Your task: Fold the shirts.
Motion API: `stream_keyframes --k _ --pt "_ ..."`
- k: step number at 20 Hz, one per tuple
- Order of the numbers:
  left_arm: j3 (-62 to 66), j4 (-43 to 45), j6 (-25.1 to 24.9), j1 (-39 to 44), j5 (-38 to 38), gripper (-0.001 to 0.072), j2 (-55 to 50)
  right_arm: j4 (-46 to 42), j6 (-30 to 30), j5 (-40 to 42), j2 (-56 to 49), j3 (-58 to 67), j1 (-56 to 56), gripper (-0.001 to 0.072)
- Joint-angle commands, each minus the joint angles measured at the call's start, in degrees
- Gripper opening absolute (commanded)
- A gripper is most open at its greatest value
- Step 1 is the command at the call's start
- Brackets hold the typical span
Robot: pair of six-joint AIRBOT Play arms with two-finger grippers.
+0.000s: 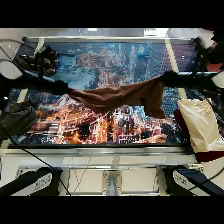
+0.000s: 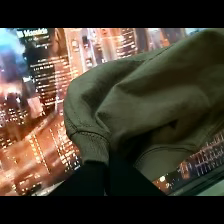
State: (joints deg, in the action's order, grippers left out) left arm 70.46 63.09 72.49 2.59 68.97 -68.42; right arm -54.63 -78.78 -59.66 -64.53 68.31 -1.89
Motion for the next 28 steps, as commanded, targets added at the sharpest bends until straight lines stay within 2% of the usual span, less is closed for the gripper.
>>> stream_keyframes --k 1,5,6,7,8,9,10,11,12,16,18,20,21,22,23,24,26,28 --pt "-9.60 0.37 0.72 0.00 -14.99 0.0014 -4.00 2.80 2.51 6.10 -9.77 -5.86 1.86 0.0049" --pt "-9.57 -0.11 4.00 0.00 -30.47 0.0013 -8.00 2.80 2.78 19.17 -14.40 -7.26 5.73 0.0053" --pt "-9.57 -0.11 4.90 0.00 -33.68 0.0014 -8.11 2.80 2.78 23.17 -14.43 -7.26 6.60 0.0080" --pt "-9.57 -0.11 5.73 0.00 -36.63 0.0013 -8.11 2.99 2.78 26.67 -14.38 -7.26 7.21 0.0178" --pt "-9.57 -0.39 6.10 0.00 -38.82 0.0014 -8.11 3.17 2.75 29.75 -14.40 -7.26 7.74 0.0352" --pt "-9.49 -1.09 6.21 0.00 -39.93 0.0022 -8.11 3.28 2.75 31.76 -14.38 -7.26 7.98 0.0429" --pt "-9.35 -2.54 6.19 -0.02 -40.04 0.0139 -8.09 4.24 2.75 32.33 -14.38 -7.23 8.11 0.0428" --pt "-8.94 -3.52 6.16 -0.02 -39.26 0.0459 -8.09 4.83 2.73 32.02 -14.34 -7.23 8.07 0.0429" --pt "-8.20 -3.78 6.19 -0.04 -37.92 0.0704 -8.09 4.87 2.75 31.32 -14.12 -7.23 8.07 0.0428" --pt "-2.54 -3.58 6.19 -0.11 -31.80 0.0708 -7.21 -0.83 2.73 30.62 -8.70 -7.23 7.08 0.0428" --pt "0.74 -4.02 6.19 -0.11 -26.12 0.0707 -5.42 -5.77 1.95 29.11 -3.50 -7.26 4.87 0.0428" --pt "1.62 -5.01 5.95 -0.09 -16.98 0.0703 -3.65 -9.64 1.16 25.88 1.60 -7.26 1.36 0.0428" --pt "1.44 -4.50 5.70 -0.09 -10.05 0.0700 -3.61 -10.80 0.20 23.56 3.74 -7.26 -0.76 0.0428" --pt "-0.11 -4.68 5.73 -0.07 -4.52 0.0670 -3.61 -11.39 0.09 21.11 5.42 -7.26 -2.75 0.0428" --pt "-2.56 -5.40 5.70 0.02 -1.09 0.0555 -3.61 -11.30 0.11 18.16 6.88 -7.26 -4.83 0.0428" --pt "-5.99 -6.86 5.68 0.02 -0.61 0.0465 -3.61 -11.37 0.13 15.45 7.91 -7.26 -6.51 0.0428" --pt "-13.62 -12.85 5.84 0.02 -7.13 0.0466 -3.65 -11.37 0.20 10.49 9.31 -7.26 -8.81 0.0428" --pt "-19.91 -23.69 5.70 0.04 -17.59 0.0478 -3.87 -11.45 0.70 7.50 9.99 -7.26 -9.42 0.0428"
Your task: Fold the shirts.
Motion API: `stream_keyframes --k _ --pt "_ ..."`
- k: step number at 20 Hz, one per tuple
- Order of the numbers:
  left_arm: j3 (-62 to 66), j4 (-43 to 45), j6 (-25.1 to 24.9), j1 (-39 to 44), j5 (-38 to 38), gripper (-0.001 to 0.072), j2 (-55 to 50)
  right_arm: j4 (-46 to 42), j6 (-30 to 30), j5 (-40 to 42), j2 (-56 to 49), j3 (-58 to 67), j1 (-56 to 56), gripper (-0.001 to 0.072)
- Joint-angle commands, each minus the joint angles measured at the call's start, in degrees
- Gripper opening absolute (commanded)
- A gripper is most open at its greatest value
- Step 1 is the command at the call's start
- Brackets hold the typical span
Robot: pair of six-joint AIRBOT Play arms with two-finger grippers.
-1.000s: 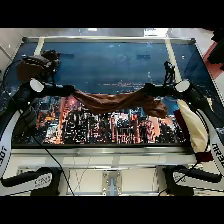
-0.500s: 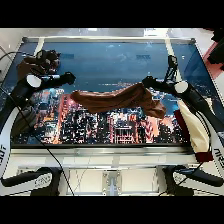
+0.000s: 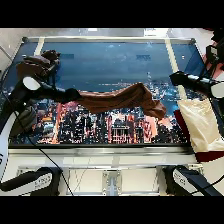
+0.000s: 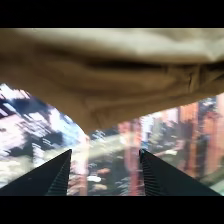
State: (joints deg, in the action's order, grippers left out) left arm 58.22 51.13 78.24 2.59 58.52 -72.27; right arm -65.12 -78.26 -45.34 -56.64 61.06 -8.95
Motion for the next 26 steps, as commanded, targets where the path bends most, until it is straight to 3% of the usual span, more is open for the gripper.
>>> stream_keyframes --k 1,2,3,6,7,9,11,15,19,22,26 --pt "-9.44 -15.65 -0.04 0.26 -10.32 0.0545 -0.44 -0.94 0.28 -7.28 2.23 0.00 -2.36 0.0428" --pt "-10.25 -17.20 -0.09 0.72 -11.34 0.0656 -1.38 -0.90 0.31 -7.45 2.32 0.00 -2.21 0.0428" --pt "-10.29 -17.22 -0.13 1.51 -10.86 0.0711 -2.60 -0.87 0.31 -7.43 2.34 0.00 -2.19 0.0428" --pt "-10.29 -17.31 -4.00 7.30 -13.29 0.0711 -6.01 -0.79 0.31 -7.45 2.34 0.00 -2.19 0.0428" --pt "-10.16 -17.25 -7.15 9.77 -15.98 0.0712 -6.84 -0.68 0.31 -7.50 2.34 0.00 -2.19 0.0428" --pt "-9.29 -16.72 -20.17 14.88 -22.10 0.0712 -7.32 -0.72 0.31 -7.74 2.34 0.00 -2.19 0.0428" --pt "-6.38 -12.15 -29.31 18.78 -23.17 0.0712 -7.32 -0.76 0.35 -8.41 2.34 0.00 -2.19 0.0428" --pt "0.87 15.15 -28.28 23.69 -24.24 0.0711 -7.30 -0.76 0.35 -9.25 2.34 0.00 -2.19 0.0428" --pt "3.08 37.20 -19.04 24.22 -17.29 0.0704 -7.48 -0.72 0.35 -9.20 2.34 0.00 -2.19 0.0428" --pt "3.08 44.00 -18.95 24.22 -13.88 0.0703 -8.68 -0.61 0.31 -9.20 2.34 0.00 -2.19 0.0428" --pt "3.10 44.22 -19.19 24.22 -15.13 0.0702 -12.83 -0.46 0.31 -9.20 2.34 0.00 -2.19 0.0428"
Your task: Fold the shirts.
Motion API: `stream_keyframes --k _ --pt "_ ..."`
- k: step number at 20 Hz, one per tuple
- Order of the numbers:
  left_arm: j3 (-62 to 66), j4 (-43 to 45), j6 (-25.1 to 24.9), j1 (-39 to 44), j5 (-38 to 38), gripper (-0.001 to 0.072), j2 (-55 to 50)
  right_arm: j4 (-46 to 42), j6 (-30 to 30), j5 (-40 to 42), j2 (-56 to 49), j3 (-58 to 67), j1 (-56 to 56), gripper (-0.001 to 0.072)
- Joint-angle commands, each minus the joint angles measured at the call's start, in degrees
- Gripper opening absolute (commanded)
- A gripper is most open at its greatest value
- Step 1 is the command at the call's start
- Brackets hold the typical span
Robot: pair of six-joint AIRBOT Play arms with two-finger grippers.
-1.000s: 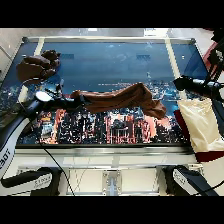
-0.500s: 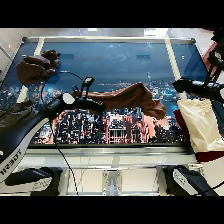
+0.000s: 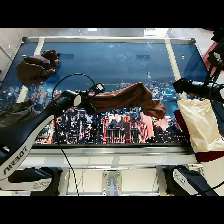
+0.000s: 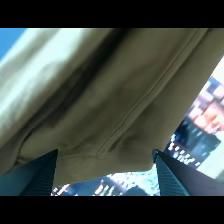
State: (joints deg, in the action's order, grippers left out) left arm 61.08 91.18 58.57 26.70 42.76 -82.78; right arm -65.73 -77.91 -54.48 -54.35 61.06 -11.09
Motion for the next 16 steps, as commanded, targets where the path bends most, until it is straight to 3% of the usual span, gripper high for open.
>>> stream_keyframes --k 1,4,5,7,8,11,14,16 --pt "0.22 4.15 0.48 0.11 0.55 0.0701 -3.39 0.13 -0.04 -0.09 0.04 0.00 -0.04 0.0428" --pt "0.22 1.09 0.07 0.11 -1.33 0.0693 -4.92 0.13 -0.04 -0.04 0.04 0.00 -0.04 0.0428" --pt "0.22 0.13 0.09 0.11 -3.23 0.0559 -5.03 0.13 -0.04 0.00 0.04 0.00 -0.04 0.0427" --pt "0.26 -0.13 0.15 0.11 -8.24 0.0147 -5.03 0.13 -0.07 -0.09 0.04 0.00 -0.04 0.0428" --pt "0.28 -0.11 0.15 0.11 -10.67 0.0011 -5.01 0.13 -0.07 -0.26 0.02 0.00 -0.04 0.0427" --pt "1.62 0.00 0.15 0.11 -10.58 0.0014 -5.01 -0.37 -0.09 -4.52 0.00 -0.72 -0.04 0.0427" --pt "4.37 3.45 0.31 0.11 -3.82 0.0014 -4.96 -4.11 -0.76 -8.24 -0.20 -8.33 -0.04 0.0427" --pt "6.80 9.22 4.20 0.11 1.51 0.0013 -4.87 -5.44 -1.31 -7.52 -1.46 -14.80 -0.04 0.0427"
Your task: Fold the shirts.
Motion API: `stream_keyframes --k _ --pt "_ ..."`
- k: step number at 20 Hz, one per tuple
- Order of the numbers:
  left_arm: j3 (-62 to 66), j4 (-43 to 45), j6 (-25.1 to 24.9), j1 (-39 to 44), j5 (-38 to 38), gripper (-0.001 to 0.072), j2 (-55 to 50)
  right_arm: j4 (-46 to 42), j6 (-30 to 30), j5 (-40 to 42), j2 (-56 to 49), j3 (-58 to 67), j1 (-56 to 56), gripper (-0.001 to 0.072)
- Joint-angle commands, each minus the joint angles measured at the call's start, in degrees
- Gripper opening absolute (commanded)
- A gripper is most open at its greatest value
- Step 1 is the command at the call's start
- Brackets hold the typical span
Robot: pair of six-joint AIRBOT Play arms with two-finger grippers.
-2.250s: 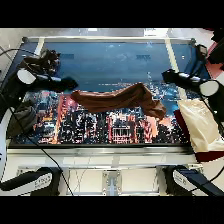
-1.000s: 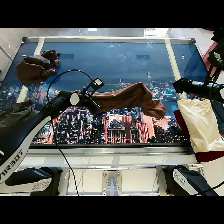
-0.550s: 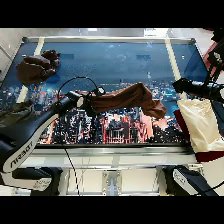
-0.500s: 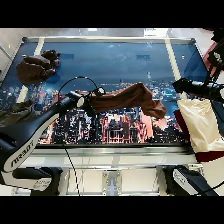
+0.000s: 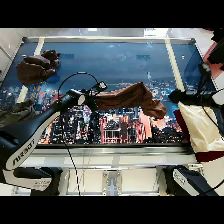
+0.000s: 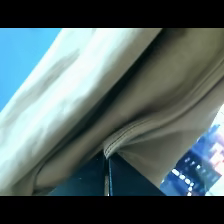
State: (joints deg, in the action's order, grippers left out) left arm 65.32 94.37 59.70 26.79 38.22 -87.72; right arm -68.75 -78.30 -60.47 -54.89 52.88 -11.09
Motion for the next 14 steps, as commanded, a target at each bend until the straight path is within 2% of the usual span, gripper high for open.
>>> stream_keyframes --k 1,4,8,11,14 --pt "3.89 9.35 6.05 0.02 8.31 0.0013 0.33 -2.36 -1.44 -0.48 -1.77 -9.14 -0.04 0.0427" --pt "9.09 15.69 11.06 0.02 13.94 0.0013 2.93 1.01 -1.40 5.16 -3.02 -13.49 -0.04 0.0427" --pt "14.23 15.85 11.10 0.02 16.41 0.0013 7.96 3.04 -1.38 14.40 -3.98 -14.60 1.75 0.0428" --pt "14.97 15.69 11.32 0.02 18.75 0.0014 11.23 4.74 -1.42 19.54 -8.50 -14.60 4.42 0.0428" --pt "14.97 16.15 11.30 0.02 24.35 0.0013 13.33 17.62 -0.83 24.98 -13.97 -14.58 6.91 0.0429"
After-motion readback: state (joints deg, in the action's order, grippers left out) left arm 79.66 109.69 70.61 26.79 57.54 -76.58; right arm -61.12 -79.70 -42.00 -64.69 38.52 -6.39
